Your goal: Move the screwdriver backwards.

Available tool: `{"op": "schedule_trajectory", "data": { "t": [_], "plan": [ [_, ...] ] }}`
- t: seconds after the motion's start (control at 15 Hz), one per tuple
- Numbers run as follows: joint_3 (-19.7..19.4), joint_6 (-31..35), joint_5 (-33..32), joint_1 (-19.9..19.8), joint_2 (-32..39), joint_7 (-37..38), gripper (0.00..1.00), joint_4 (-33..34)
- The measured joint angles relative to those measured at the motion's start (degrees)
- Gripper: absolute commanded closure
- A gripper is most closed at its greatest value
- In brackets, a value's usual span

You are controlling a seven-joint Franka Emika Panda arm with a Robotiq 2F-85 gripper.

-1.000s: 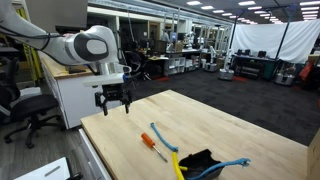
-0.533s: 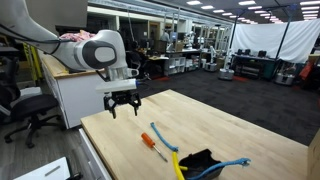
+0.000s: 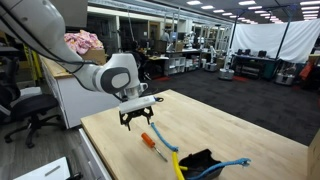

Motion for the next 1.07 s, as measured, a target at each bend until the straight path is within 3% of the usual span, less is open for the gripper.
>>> {"op": "schedule_trajectory", "data": {
  "t": [0.33,0.93,1.0,1.07],
  "plan": [
    [-0.46,9.2,0.8,-3.15,5.38,-12.98,0.0,-0.31],
    [0.82,14.36,5.24,-6.16,11.86,-25.74,0.0,-0.15],
    [1.19,14.43,5.39,-6.45,12.25,-26.25,0.17,-0.03],
    [1.39,14.35,5.36,-6.58,12.57,-26.31,0.26,0.14]
  ]
}}
